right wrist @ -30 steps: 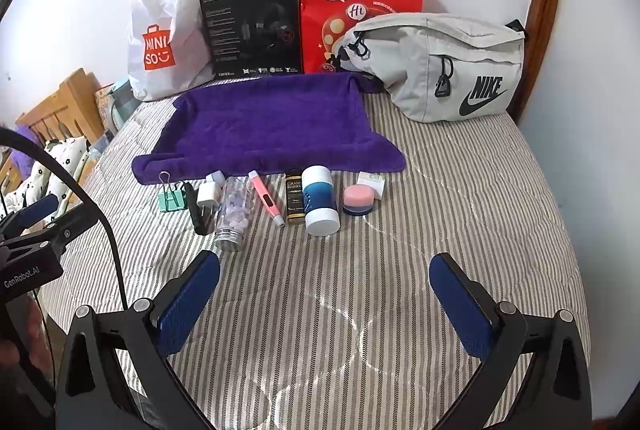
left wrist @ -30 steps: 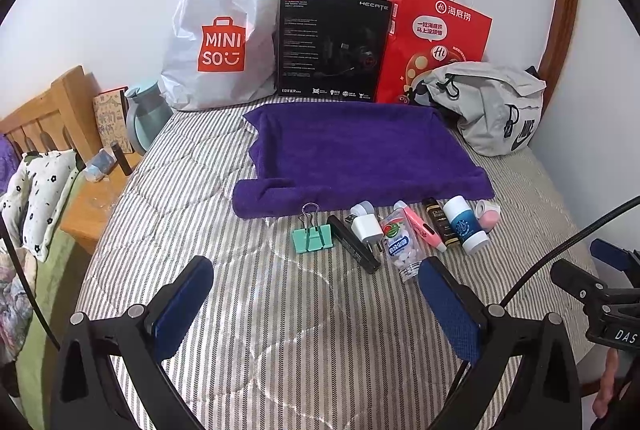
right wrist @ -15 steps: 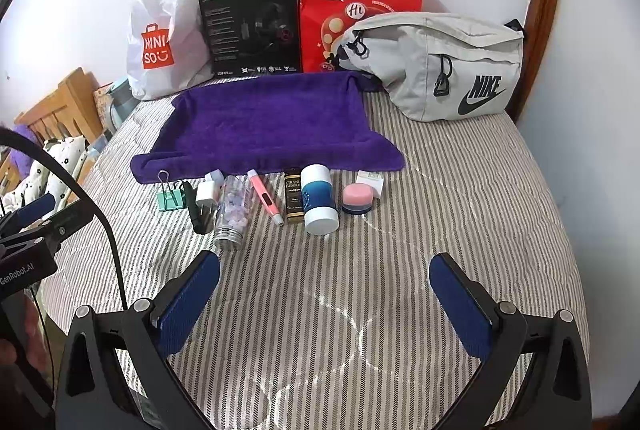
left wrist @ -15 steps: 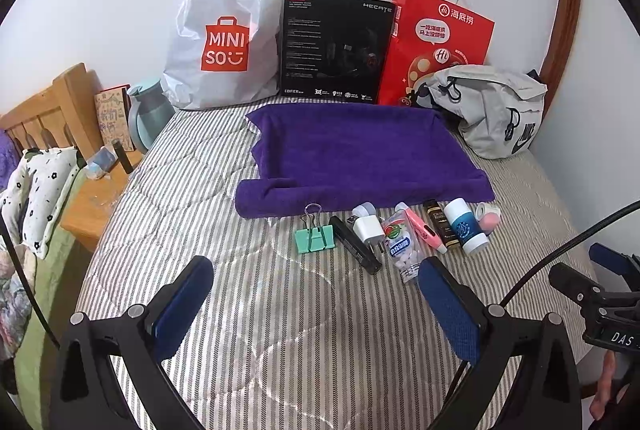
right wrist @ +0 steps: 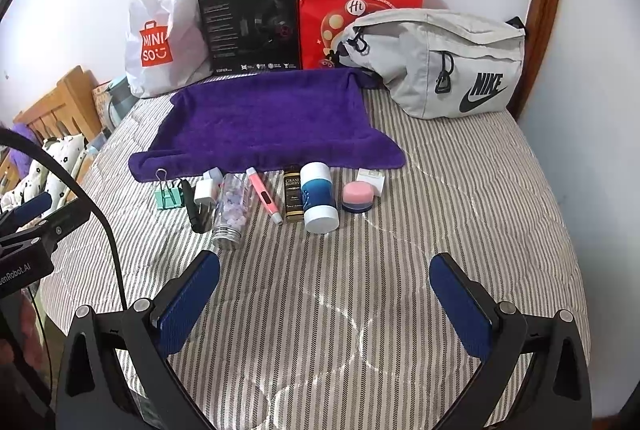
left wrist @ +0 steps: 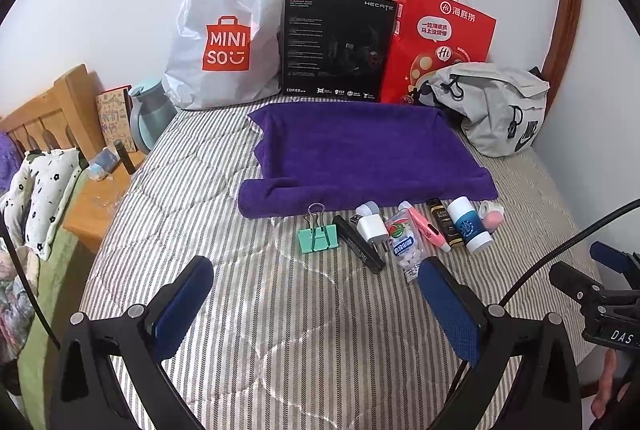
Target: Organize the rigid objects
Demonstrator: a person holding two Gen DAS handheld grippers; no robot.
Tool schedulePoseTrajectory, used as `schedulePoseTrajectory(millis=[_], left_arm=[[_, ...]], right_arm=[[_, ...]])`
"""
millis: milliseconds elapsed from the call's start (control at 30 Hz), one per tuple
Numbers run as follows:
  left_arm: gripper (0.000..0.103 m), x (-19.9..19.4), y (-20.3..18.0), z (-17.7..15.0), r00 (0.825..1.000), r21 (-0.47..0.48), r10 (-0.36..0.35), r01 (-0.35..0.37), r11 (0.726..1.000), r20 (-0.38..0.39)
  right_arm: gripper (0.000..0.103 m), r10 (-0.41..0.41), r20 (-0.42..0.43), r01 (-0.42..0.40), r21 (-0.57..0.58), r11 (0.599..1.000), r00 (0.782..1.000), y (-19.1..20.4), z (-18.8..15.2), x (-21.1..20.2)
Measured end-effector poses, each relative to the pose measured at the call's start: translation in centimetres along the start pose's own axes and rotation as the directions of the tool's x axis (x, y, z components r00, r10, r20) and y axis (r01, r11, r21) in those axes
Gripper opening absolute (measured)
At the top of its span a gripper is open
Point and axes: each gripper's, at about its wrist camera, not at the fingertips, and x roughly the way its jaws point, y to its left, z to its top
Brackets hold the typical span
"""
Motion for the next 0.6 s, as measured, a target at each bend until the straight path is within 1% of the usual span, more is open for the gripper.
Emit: schedulePoseTrajectory(millis=[133, 400, 500, 600], left_arm=[[0.103, 0.0, -0.1, 0.1, 1.0, 0.001, 0.0, 0.0, 1.0, -0.001], [0.103, 0.3, -0.1, 0.6, 1.0, 0.011, 0.024, -0.024, 1.0, -0.01], [0.103, 1.3, 0.7, 0.7, 0.999, -0.02, 0.043, -0.044, 0.999, -0.03], [0.103, 2.4, 1.4, 0.7, 0.999, -0.05, 0.026, -0.028, 0.998, -0.04]], right_arm=[[0.103, 0.002, 0.0, -0.002, -0.004, 1.0, 1.0, 0.1, 0.0, 0.0], [0.103, 0.004, -0.005, -0.004, -0.014, 1.0, 1.0, 0.1, 0.2, 0.6], [0.103, 0.017, -0.019, -0.017, -0.014, 1.0, 1.0, -0.1, 0.3, 1.2], [0.103, 0.022, -0.032, -0.022, -0.005, 1.0, 0.999, -0.5, 0.3, 2.0]])
